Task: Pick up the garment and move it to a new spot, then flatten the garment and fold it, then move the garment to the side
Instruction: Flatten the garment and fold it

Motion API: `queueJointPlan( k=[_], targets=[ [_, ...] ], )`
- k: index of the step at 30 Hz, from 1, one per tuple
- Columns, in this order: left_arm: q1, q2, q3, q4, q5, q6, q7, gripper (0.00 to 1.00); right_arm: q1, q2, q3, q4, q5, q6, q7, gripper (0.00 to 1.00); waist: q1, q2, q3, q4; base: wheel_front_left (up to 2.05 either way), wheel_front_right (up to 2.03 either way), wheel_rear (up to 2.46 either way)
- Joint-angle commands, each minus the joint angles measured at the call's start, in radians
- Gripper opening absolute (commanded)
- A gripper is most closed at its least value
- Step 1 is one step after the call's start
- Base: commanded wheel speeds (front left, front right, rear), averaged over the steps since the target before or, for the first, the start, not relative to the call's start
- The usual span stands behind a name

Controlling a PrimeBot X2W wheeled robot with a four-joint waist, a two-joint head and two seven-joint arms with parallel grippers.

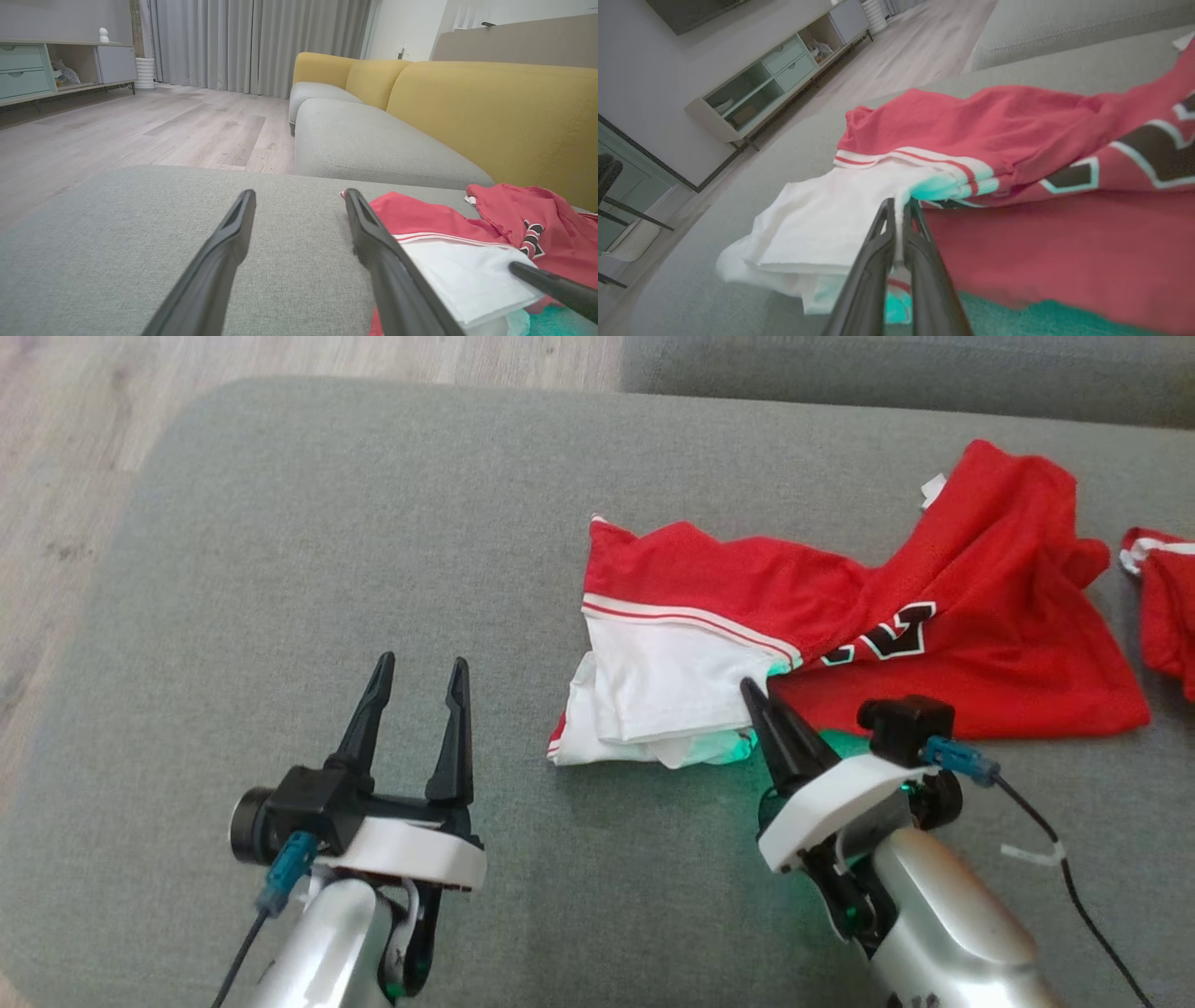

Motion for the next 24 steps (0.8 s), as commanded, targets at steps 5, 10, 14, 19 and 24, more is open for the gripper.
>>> queueJointPlan(
  k=[5,10,14,19,24],
  targets=[
    [-0.023,-0.005,0.044,-0.016,0.019,-0.011,-0.01,1.0,-0.066,0.006,0.014,-0.069,-0.022,-0.001,-0.009,0.0,0.0,0.0,-0.035,-0.003,0.0,0.0,0.0],
    [-0.019,-0.014,0.041,-0.017,0.025,-0.02,-0.01,1.0,-0.158,-0.004,-0.04,-0.116,-0.059,-0.001,0.047,0.0,0.0,0.0,-0.03,0.015,0.0,0.0,0.0],
    [-0.034,-0.026,0.029,-0.018,0.027,-0.032,-0.01,1.0,-0.292,-0.028,-0.13,-0.105,-0.095,-0.001,0.113,0.0,0.0,0.0,0.008,0.061,0.0,0.0,0.0],
    [-0.068,-0.042,0.002,-0.016,0.023,-0.046,-0.01,1.0,-0.452,-0.073,-0.242,-0.033,-0.138,-0.001,0.166,0.0,0.0,0.0,0.059,0.137,0.0,0.0,0.0],
    [-0.106,-0.052,-0.028,-0.019,0.003,-0.05,-0.01,1.0,-0.69,-0.164,-0.363,0.135,-0.278,-0.001,0.143,0.71,0.0,0.0,0.113,0.215,0.0,0.0,0.0]
  ],
)
